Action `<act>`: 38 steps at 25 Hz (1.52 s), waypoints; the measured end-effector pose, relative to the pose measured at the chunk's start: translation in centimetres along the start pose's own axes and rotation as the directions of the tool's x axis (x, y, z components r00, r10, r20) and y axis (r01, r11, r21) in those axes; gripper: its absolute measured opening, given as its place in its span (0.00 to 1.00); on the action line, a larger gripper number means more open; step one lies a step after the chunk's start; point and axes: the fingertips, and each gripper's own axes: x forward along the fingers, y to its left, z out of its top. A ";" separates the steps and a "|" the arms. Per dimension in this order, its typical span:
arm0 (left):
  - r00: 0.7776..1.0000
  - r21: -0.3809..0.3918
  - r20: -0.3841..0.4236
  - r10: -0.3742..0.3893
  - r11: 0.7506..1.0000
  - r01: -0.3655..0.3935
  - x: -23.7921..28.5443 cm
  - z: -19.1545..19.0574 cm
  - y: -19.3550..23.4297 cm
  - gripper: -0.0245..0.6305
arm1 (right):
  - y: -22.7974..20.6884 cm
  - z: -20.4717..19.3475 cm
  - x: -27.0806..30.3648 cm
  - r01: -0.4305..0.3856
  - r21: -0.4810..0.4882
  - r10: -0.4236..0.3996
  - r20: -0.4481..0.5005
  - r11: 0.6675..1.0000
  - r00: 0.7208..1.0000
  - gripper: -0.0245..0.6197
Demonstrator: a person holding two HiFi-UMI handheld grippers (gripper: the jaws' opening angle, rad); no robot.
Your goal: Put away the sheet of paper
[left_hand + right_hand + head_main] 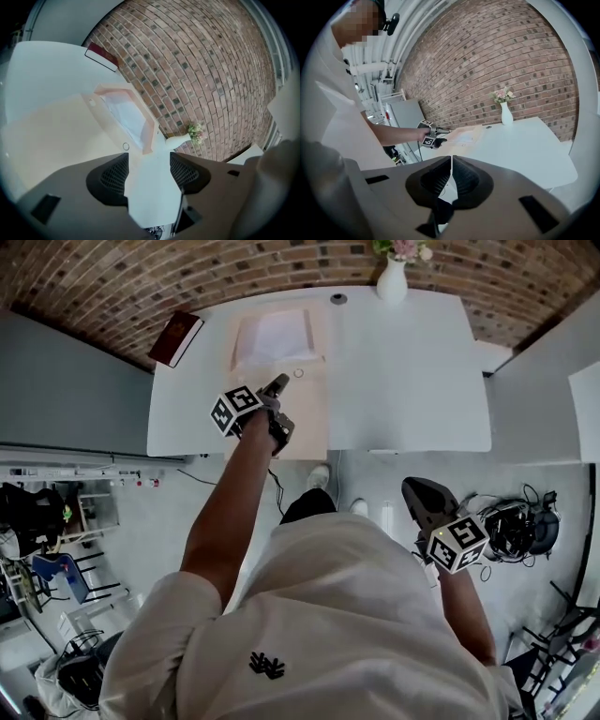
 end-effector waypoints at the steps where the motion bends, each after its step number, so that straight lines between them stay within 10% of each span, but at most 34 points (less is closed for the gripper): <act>1: 1.000 0.005 0.000 -0.003 1.000 0.003 -0.7 -0.6 0.0 0.47 | 0.2 -0.2 -0.1 -0.011 -0.003 0.011 -0.003 1.000 1.000 0.09; 14: 0.997 0.108 -0.011 -0.080 0.991 0.080 -9.3 -5.8 -2.0 0.09 | 2.3 -0.8 -2.3 -0.059 -0.063 0.058 -0.005 0.996 0.998 0.09; 22: 0.980 0.107 -0.049 -0.195 0.974 0.199 -12.0 -9.1 -4.0 0.07 | 2.4 -0.5 -3.0 -0.038 -0.139 0.037 -0.015 0.989 0.999 0.09; 38: 0.977 0.174 -0.110 -0.185 0.964 0.202 -14.3 -12.1 -4.0 0.07 | 3.8 -0.1 -3.0 -0.068 -0.163 0.066 -0.017 0.984 0.998 0.08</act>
